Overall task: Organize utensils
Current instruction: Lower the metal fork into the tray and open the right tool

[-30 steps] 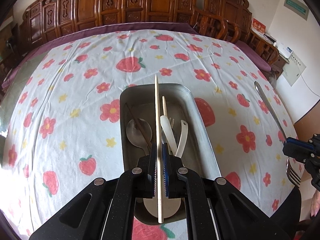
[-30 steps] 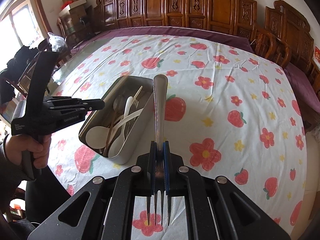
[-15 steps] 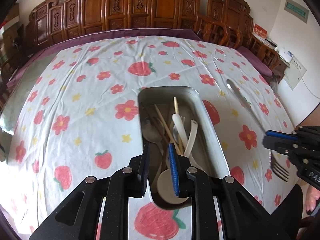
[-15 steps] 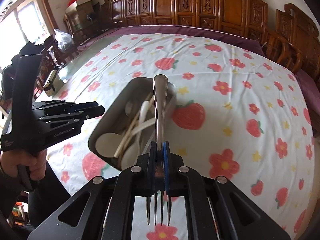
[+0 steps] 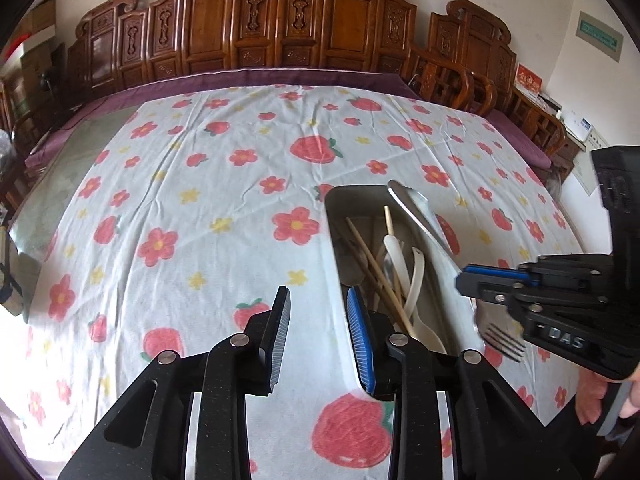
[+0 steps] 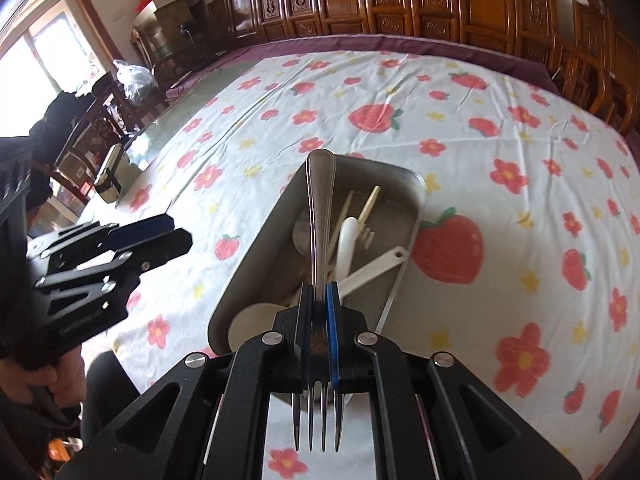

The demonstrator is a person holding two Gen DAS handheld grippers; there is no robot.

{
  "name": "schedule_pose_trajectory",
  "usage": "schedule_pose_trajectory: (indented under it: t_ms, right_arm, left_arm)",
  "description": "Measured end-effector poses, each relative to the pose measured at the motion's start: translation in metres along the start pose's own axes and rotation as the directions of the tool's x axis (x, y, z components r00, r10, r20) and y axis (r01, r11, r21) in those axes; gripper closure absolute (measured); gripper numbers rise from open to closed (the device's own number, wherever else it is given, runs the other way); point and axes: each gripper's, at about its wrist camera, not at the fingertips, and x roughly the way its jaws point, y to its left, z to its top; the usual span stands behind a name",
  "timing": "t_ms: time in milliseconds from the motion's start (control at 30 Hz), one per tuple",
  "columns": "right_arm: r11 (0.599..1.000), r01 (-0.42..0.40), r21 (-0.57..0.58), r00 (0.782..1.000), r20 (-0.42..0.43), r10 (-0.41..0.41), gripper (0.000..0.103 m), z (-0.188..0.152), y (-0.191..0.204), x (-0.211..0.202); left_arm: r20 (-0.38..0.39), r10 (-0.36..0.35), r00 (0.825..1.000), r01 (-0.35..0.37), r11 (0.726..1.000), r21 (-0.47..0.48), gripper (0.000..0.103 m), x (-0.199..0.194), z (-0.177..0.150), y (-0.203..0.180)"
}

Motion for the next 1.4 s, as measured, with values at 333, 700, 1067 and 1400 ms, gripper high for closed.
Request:
schedule_pose_trajectory:
  t_ms: [333,700,1067,1400]
  right_arm:
    - [0.999,0.041,0.018,0.999,-0.028,-0.04,0.095,0.015,0.0,0.035]
    - [0.999,0.04,0.011,0.998,-0.05,-0.039,0.095,0.02,0.001,0.05]
    - [1.0,0.023,-0.001,1.0,0.006,-0.023,0.095,0.024,0.007,0.04]
    - [0.998,0.065,0.008,0.996,0.054,-0.065,0.094,0.032,0.004,0.037]
  left_arm:
    - [0.003,0.008,1.0,-0.008,1.0,-0.006,0.075,-0.002,-0.002,0.007]
    - [0.001,0.008,1.0,-0.008,1.0,-0.006,0.075,-0.002,-0.004,0.006]
    - [0.002,0.009,1.0,-0.009,1.0,-0.006,0.074,-0.002,-0.004,0.005]
    - [0.002,0.008,1.0,-0.008,1.0,-0.003,0.074,-0.002,-0.003,0.002]
